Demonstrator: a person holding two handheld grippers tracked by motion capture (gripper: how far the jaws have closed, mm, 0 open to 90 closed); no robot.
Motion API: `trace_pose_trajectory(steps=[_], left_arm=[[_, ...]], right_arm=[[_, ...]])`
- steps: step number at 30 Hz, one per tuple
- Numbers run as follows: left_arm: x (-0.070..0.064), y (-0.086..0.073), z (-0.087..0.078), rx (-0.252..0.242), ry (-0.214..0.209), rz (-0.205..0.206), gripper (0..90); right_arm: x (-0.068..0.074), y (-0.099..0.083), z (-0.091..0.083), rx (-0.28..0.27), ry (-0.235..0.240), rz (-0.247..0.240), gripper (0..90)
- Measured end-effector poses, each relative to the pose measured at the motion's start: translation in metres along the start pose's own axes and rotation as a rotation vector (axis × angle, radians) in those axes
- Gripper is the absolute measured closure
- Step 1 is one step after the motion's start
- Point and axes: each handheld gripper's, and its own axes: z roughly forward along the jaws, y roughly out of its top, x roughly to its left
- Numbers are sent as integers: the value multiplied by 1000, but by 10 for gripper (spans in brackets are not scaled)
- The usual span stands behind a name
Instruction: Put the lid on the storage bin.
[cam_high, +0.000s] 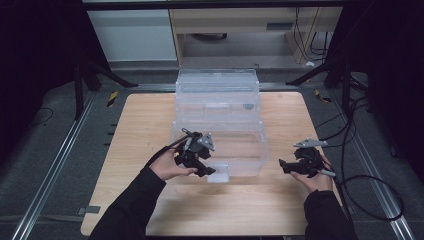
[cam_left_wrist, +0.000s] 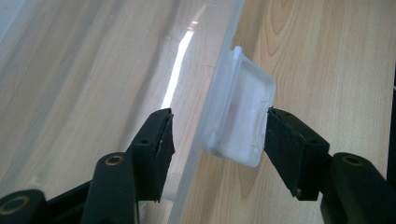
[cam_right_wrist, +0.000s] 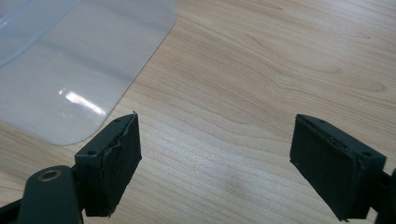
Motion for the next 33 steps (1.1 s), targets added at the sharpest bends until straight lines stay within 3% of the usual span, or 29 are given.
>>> trace_pose_trajectory(steps=[12,15,33], left_arm=[[5,4,17,84,-47,30,499],[3,6,22,113,-48,55,512],[14,5,36,144,-84,34,655]], right_arm=[[1,1,2,6,9,-11,168],[1,1,2,8,12,-15,169],[2,3,6,15,26,-29,174]])
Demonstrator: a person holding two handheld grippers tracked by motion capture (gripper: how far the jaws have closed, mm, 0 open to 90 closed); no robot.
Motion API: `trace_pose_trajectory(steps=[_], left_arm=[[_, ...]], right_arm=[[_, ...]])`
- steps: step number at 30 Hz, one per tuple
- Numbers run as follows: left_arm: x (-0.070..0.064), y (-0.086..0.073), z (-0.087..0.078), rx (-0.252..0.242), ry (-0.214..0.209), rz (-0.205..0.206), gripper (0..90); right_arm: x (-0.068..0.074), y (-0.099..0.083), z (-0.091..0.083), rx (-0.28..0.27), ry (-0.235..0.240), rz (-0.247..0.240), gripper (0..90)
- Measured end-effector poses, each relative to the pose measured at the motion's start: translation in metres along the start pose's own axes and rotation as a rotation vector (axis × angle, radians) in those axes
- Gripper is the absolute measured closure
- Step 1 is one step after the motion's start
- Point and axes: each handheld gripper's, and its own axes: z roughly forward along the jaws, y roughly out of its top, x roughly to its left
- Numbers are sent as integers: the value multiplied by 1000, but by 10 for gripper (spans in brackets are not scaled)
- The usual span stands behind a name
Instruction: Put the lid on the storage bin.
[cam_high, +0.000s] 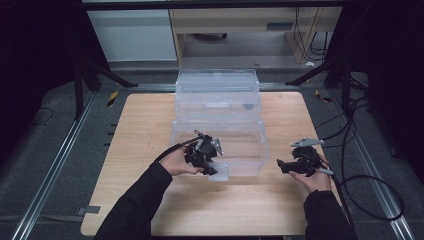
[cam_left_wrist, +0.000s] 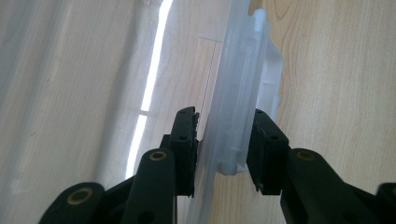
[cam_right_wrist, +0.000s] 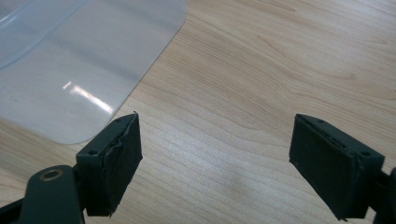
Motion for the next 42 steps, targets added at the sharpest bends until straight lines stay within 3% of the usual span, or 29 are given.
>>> trace_pose_trajectory(steps=[14,24,35,41,42], left_arm=[[0,0,0,-2,-5,1,666],[-1,0,1,1,4,8,660],[0,-1,3,2,-9,10,652],[0,-1,3,2,-7,14,652],[0,-1,3,2,-6,16,652]], right_arm=[[3,6,-2,-27,36,-29,204],[5,20,-12,-93,72,-50,218],[6,43,-26,-184,105,-44,226],[11,57,-29,-214,128,-79,241],[13,65,-30,-234,148,-94,248]])
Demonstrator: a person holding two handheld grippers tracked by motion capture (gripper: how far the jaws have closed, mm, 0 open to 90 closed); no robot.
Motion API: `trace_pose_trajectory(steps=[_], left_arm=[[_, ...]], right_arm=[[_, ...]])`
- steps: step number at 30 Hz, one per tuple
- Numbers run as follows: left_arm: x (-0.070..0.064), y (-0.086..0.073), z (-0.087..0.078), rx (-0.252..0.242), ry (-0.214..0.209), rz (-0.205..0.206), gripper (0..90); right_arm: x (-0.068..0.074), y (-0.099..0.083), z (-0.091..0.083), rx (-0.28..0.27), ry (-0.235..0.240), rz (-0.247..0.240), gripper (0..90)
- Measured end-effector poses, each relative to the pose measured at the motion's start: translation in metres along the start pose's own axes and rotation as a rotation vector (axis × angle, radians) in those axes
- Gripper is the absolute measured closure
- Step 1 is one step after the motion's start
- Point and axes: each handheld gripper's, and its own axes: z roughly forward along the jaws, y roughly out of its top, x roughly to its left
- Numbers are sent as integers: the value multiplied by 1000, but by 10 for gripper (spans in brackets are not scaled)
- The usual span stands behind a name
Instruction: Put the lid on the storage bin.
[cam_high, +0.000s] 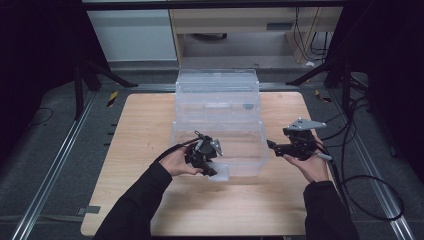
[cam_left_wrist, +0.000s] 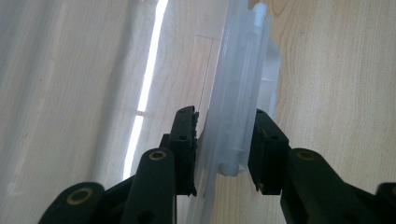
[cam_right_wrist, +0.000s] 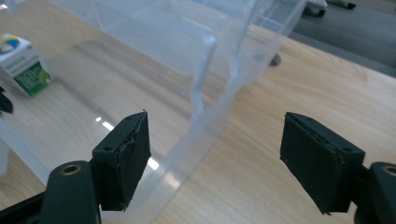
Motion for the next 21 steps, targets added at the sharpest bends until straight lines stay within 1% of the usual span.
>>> trace_pose_trajectory(steps=[2,3,4,6,7,8,10,11,12,18,19,20,21], left_arm=[[0,0,0,-2,-3,-1,653],[0,0,0,-2,-3,-1,653],[1,0,0,-3,-5,1,654],[1,0,0,-2,-5,2,655],[1,0,0,-2,-5,2,655],[0,0,0,-2,-3,2,655],[0,0,0,-1,-1,4,654],[0,0,0,-1,-1,4,654],[0,0,0,-1,0,6,655],[-1,-1,0,-2,-1,13,656],[-1,-1,0,-2,-1,13,656],[-2,0,0,1,-1,22,657],[-2,0,0,2,2,27,657]], right_arm=[[2,8,2,-17,17,-9,247],[2,8,2,-17,17,-9,247],[3,16,5,-36,35,-17,242],[5,24,9,-49,53,-20,240],[5,24,9,-49,53,-20,240],[7,32,12,-51,63,-28,239],[9,40,15,-52,69,-46,240],[9,40,15,-52,69,-46,240],[10,47,18,-51,76,-70,242],[14,70,23,-60,108,-126,272],[14,70,23,-60,108,-126,272],[15,78,26,-60,122,-142,287],[15,82,27,-54,125,-153,287]])
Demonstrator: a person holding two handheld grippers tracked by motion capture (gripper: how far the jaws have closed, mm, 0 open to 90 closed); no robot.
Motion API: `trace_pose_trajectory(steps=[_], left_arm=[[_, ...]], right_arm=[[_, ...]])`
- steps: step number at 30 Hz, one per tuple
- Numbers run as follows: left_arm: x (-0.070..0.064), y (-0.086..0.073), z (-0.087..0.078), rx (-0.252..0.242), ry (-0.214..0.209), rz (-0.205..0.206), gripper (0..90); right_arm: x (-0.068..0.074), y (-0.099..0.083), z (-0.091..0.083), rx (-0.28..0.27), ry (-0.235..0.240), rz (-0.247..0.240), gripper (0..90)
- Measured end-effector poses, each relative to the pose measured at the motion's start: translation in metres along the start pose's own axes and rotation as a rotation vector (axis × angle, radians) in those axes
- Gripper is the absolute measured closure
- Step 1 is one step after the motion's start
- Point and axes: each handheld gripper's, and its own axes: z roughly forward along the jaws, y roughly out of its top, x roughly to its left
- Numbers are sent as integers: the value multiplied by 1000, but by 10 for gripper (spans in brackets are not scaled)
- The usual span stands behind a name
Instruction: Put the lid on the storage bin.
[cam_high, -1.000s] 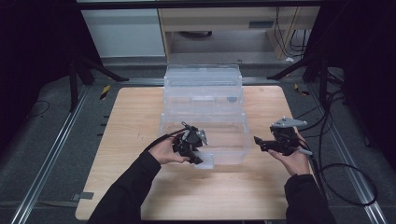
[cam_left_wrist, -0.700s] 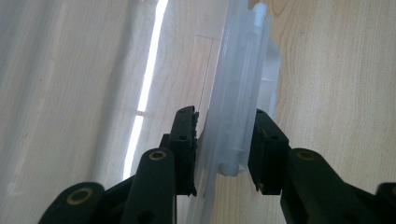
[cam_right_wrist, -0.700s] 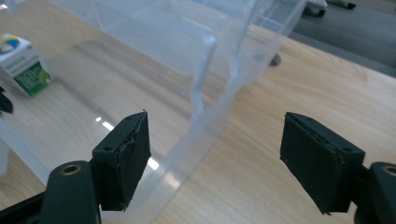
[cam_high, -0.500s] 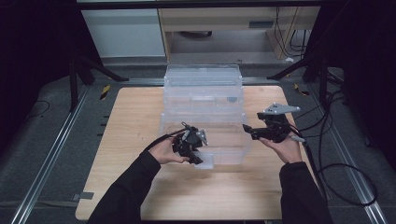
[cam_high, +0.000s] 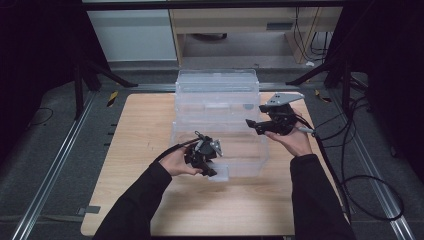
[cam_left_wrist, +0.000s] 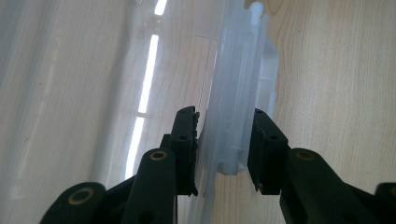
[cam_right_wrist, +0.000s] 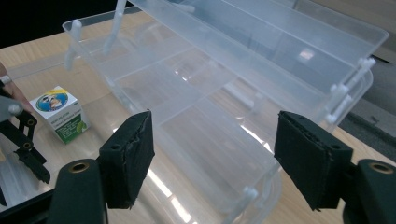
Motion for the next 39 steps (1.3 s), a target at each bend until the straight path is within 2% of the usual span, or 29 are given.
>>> trace_pose_trajectory(steps=[10,17,27,39], left_arm=[[-5,1,0,6,-4,17,662],[-6,0,-1,8,-16,28,668],[-5,-6,-4,23,-37,29,673],[-6,-6,-5,32,-28,42,673]], right_arm=[[1,29,12,4,35,-45,302],[0,47,24,37,74,-121,387],[-3,63,42,61,114,-145,444],[-6,81,68,114,183,-186,541]])
